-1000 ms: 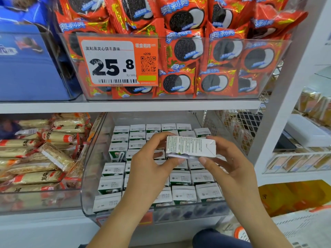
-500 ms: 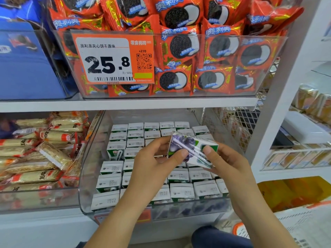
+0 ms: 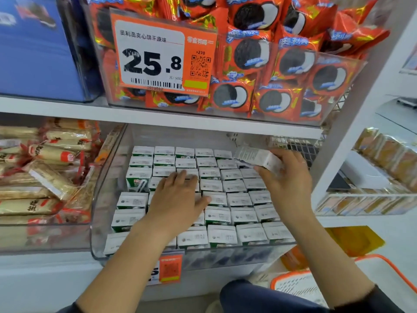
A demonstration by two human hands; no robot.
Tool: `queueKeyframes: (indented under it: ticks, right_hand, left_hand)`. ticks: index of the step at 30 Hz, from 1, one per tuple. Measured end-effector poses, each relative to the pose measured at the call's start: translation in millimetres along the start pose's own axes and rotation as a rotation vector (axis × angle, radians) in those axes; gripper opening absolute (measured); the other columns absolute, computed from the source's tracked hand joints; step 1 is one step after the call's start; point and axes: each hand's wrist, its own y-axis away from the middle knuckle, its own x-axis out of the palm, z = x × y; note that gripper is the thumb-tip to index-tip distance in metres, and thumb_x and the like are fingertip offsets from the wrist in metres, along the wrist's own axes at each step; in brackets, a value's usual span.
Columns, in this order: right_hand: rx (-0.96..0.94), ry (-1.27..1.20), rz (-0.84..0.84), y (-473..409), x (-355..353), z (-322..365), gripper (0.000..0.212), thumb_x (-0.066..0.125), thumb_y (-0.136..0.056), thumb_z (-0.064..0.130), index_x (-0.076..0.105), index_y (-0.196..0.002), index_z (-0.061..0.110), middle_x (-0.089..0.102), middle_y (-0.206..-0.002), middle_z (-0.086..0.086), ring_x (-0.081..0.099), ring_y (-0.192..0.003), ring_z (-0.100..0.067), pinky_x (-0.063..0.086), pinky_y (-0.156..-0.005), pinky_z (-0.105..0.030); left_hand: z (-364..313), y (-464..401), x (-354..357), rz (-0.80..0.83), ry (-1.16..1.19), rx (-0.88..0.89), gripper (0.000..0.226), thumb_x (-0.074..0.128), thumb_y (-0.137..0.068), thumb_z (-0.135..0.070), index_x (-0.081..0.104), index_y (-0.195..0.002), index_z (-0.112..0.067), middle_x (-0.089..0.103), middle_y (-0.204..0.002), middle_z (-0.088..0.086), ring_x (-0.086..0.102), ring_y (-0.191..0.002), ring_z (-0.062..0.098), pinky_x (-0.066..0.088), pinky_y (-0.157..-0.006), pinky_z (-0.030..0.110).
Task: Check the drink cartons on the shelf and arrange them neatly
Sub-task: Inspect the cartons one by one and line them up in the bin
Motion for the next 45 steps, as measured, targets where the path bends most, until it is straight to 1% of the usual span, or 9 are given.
queueKeyframes:
  ticks: [6, 10, 16, 23, 30, 35, 41, 43, 45]
  right_hand:
    - [-0.066, 0.218, 0.069, -41, 31, -4, 0.053, 0.069, -0.086, 0.015, 0.048, -0.134, 0.015, 0.045, -0.138, -0.013, 0.047, -0.119, -0.036, 0.046, -0.090, -0.042]
    - [-0.137, 0.359, 0.137, -53, 45, -5, 0.049, 0.065, -0.088, 0.012, 0.048, -0.134, 0.010, 0.052, -0.129, -0.019, 0.048, -0.115, -0.039, 0.044, -0.092, -0.045]
    - [-0.322, 0.595, 0.228, -58, 48, -8, 0.046, 0.062, -0.089, 0.010, 0.049, -0.134, 0.010, 0.054, -0.123, -0.023, 0.050, -0.110, -0.043, 0.049, -0.078, -0.049]
    - [-0.286, 0.725, 0.238, -67, 48, -10, 0.048, 0.060, -0.090, 0.007, 0.047, -0.135, 0.012, 0.053, -0.124, -0.022, 0.052, -0.107, -0.043, 0.051, -0.071, -0.047]
    - [-0.257, 0.753, 0.297, -65, 53, -17, 0.056, 0.058, -0.088, -0.001, 0.042, -0.140, 0.015, 0.052, -0.130, -0.016, 0.044, -0.123, -0.037, 0.049, -0.086, -0.045]
    - [-0.222, 0.800, 0.358, -69, 66, -19, 0.066, 0.052, -0.091, -0.001, 0.025, -0.149, 0.017, 0.048, -0.137, -0.015, 0.036, -0.133, -0.032, 0.047, -0.092, -0.041]
    - [-0.174, 0.813, 0.456, -65, 76, -22, 0.077, 0.049, -0.081, -0.012, 0.023, -0.148, 0.016, 0.037, -0.147, -0.009, 0.030, -0.137, -0.030, 0.048, -0.088, -0.041]
    - [-0.145, 0.811, 0.490, -63, 79, -21, 0.072, 0.045, -0.081, -0.014, 0.030, -0.145, 0.014, 0.042, -0.143, -0.011, 0.039, -0.131, -0.031, 0.050, -0.083, -0.040]
    - [-0.118, 0.819, 0.521, -62, 79, -22, 0.063, 0.041, -0.082, -0.016, 0.041, -0.138, 0.012, 0.054, -0.126, -0.014, 0.056, -0.110, -0.032, 0.048, -0.069, -0.035]
  left_hand:
    - [5, -1, -4, 0.037, -0.023, 0.028, 0.070, 0.024, -0.095, -0.062, 0.012, -0.153, -0.024, 0.002, -0.162, 0.002, 0.000, -0.149, 0.022, 0.004, -0.119, 0.038]
    - [5, -1, -6, 0.044, -0.012, 0.041, 0.070, 0.023, -0.096, -0.062, 0.011, -0.153, -0.024, 0.001, -0.162, 0.002, -0.001, -0.149, 0.022, 0.003, -0.119, 0.037]
    - [5, -1, -5, 0.036, -0.019, 0.040, 0.070, 0.025, -0.096, -0.061, 0.011, -0.153, -0.024, 0.003, -0.162, 0.004, 0.001, -0.148, 0.023, 0.003, -0.119, 0.037]
    - [3, -3, -5, 0.038, -0.025, 0.030, 0.069, 0.025, -0.096, -0.060, 0.012, -0.153, -0.022, 0.004, -0.162, 0.005, 0.001, -0.148, 0.024, 0.004, -0.119, 0.039]
    - [3, -3, -6, 0.041, -0.027, 0.034, 0.069, 0.025, -0.096, -0.060, 0.012, -0.153, -0.022, 0.004, -0.162, 0.004, 0.001, -0.148, 0.023, 0.004, -0.119, 0.038]
    - [3, -2, -6, 0.033, -0.029, 0.037, 0.069, 0.025, -0.096, -0.060, 0.013, -0.153, -0.022, 0.005, -0.162, 0.004, 0.001, -0.148, 0.023, 0.005, -0.119, 0.038]
    - [3, -1, -6, 0.021, -0.030, 0.045, 0.068, 0.025, -0.096, -0.060, 0.014, -0.152, -0.022, 0.008, -0.161, 0.004, 0.003, -0.148, 0.022, 0.006, -0.118, 0.037]
    - [3, -1, -6, 0.019, -0.031, 0.043, 0.068, 0.025, -0.096, -0.060, 0.014, -0.152, -0.023, 0.008, -0.161, 0.004, 0.004, -0.148, 0.022, 0.006, -0.118, 0.037]
    - [3, -1, -6, 0.018, -0.032, 0.043, 0.068, 0.024, -0.096, -0.060, 0.015, -0.152, -0.022, 0.008, -0.161, 0.003, 0.004, -0.148, 0.022, 0.006, -0.118, 0.037]
